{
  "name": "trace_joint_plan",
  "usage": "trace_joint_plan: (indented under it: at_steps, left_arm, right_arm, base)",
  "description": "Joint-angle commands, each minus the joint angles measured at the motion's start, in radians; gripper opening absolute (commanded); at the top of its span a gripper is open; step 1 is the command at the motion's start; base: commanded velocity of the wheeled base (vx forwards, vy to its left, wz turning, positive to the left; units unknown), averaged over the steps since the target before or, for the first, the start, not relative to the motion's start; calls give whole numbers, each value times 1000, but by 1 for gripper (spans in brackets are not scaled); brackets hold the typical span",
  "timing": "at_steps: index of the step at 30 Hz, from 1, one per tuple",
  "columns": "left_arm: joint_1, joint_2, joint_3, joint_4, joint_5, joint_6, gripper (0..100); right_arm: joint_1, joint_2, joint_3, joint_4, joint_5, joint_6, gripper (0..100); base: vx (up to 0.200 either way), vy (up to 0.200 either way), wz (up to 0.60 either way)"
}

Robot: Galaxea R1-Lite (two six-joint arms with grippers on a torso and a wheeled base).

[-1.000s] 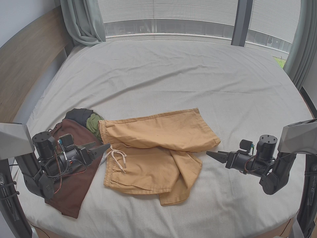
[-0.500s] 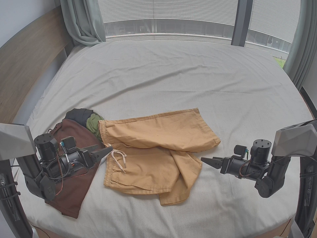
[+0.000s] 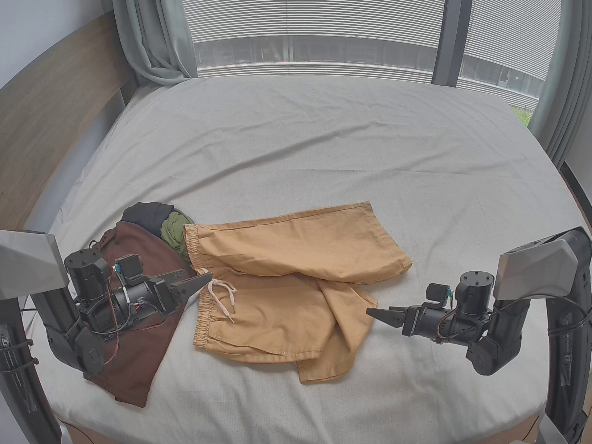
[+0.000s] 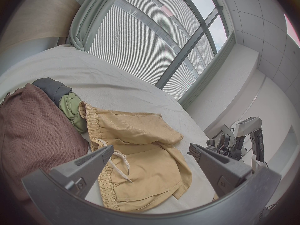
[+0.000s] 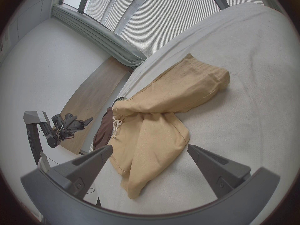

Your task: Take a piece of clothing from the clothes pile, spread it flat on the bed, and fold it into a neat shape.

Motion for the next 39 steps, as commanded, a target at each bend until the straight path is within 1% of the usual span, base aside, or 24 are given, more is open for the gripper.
trace_joint_plan:
  at_steps: [1, 3, 9, 13, 22, 23, 29, 32, 34, 35, 39]
  left_arm:
    - [2, 1, 0, -1, 0, -1, 100]
    - [3, 3, -1, 0, 0, -1, 100]
    - [3, 3, -1, 0, 0, -1, 100]
    - [3, 3, -1, 0, 0, -1, 100]
    - [3, 3, 0, -1, 0, -1, 100]
    - [3, 3, 0, 0, 0, -1, 100]
    - [3, 6, -1, -1, 0, -1, 100]
    - [3, 6, 0, -1, 0, -1, 100]
    - [3, 6, 0, -1, 0, -1, 100]
    - [2, 6, 0, 0, 0, -2, 100]
    - [0, 7, 0, 0, 0, -2, 100]
  right_arm:
    - [8, 46, -18, 1, -24, 3, 100]
    - [8, 55, -32, 1, -36, 5, 100]
    - [5, 94, -67, 1, -44, 11, 100]
    - [8, 115, -86, 1, -59, 37, 100]
    - [34, 152, -155, 0, -67, 86, 100]
    - [35, 154, -158, 0, -67, 89, 0]
    - [37, 161, -181, -2, -72, 97, 0]
    - [35, 140, -176, 0, -104, 106, 0]
    - [35, 140, -176, 0, -104, 106, 0]
    - [29, 88, -169, 1, -131, 118, 0]
    - [17, 26, -138, 3, -136, 130, 0]
  base:
    - [0, 0, 0]
    - [0, 0, 0]
    - [0, 0, 0]
    - [0, 0, 0]
    - [0, 0, 0]
    - [0, 0, 0]
    - [0, 0, 0]
    - [0, 0, 0]
    - [0, 0, 0]
    - [0, 0, 0]
    - [0, 0, 0]
